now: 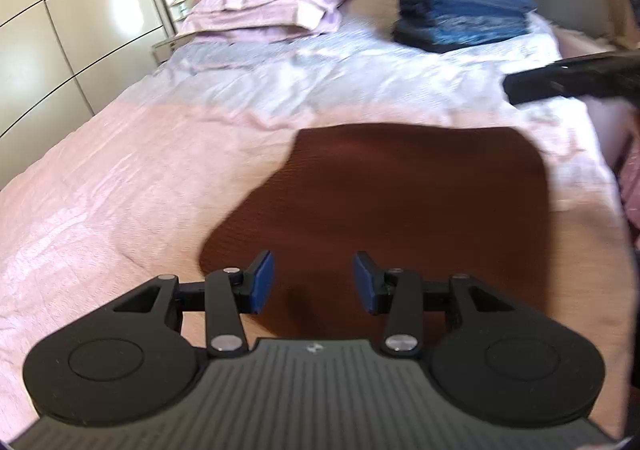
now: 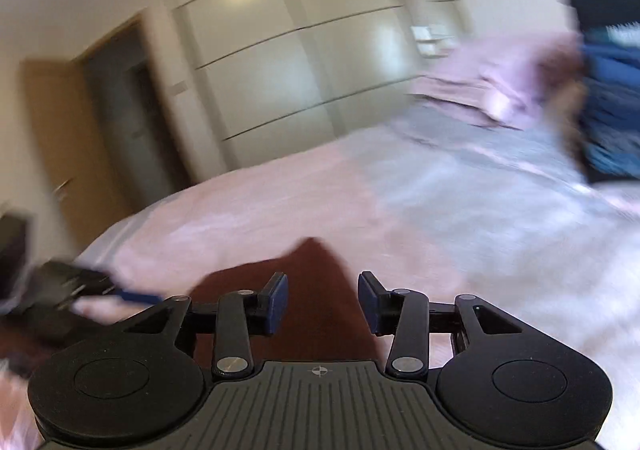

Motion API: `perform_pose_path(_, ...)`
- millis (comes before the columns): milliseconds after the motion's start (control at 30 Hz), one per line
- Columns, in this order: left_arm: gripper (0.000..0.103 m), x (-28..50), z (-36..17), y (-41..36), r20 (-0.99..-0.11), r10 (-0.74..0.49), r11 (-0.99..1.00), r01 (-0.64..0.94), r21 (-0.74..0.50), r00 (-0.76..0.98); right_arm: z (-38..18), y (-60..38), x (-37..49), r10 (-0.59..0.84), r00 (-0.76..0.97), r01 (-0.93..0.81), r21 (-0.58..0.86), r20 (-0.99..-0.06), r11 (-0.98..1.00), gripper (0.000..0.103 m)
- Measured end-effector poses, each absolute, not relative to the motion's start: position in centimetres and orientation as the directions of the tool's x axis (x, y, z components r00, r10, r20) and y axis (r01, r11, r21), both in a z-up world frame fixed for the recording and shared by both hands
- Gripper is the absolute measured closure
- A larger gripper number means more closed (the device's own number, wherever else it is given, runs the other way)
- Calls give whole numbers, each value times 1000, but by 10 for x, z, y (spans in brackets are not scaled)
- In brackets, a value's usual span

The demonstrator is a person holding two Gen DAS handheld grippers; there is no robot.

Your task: Fold clothes

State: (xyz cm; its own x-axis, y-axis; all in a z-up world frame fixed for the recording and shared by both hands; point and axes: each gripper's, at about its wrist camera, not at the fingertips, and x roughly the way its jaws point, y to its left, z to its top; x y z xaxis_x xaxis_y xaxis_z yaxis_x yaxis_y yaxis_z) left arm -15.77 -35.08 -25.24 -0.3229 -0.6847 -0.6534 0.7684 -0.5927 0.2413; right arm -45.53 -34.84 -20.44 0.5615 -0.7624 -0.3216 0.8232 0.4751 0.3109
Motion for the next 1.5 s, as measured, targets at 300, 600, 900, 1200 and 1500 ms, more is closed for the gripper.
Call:
perform_pose_path(300,57,-144,-289,-412,-684,-658,-560,812,165,-314,-272,-413,-435,-639,534,845,348,-553,405,60)
perform_pose_path(600,54,-120,-254,-350,-641,-726,-535,790,300,-248,-203,-318,-397,-623,643,736,137,-445,663,48)
perform_pose_path(900,51,-113,-245,-287,-596,-716,-571,796,199,-364,-222,-273,-331,-517,746,619,148,-420,772,44)
perform_pose_path(1200,52,-125,-267,-273,-635,-696,-602,755,260,-336,-236,-280,-333,-500,664,647,91,-556,757,44)
perform_pose_path(1500,31,-101,-248,-247,-571,-798,-516,708,482,-193,-238,-259,-265,-575,541,527,-285,-614,800,43)
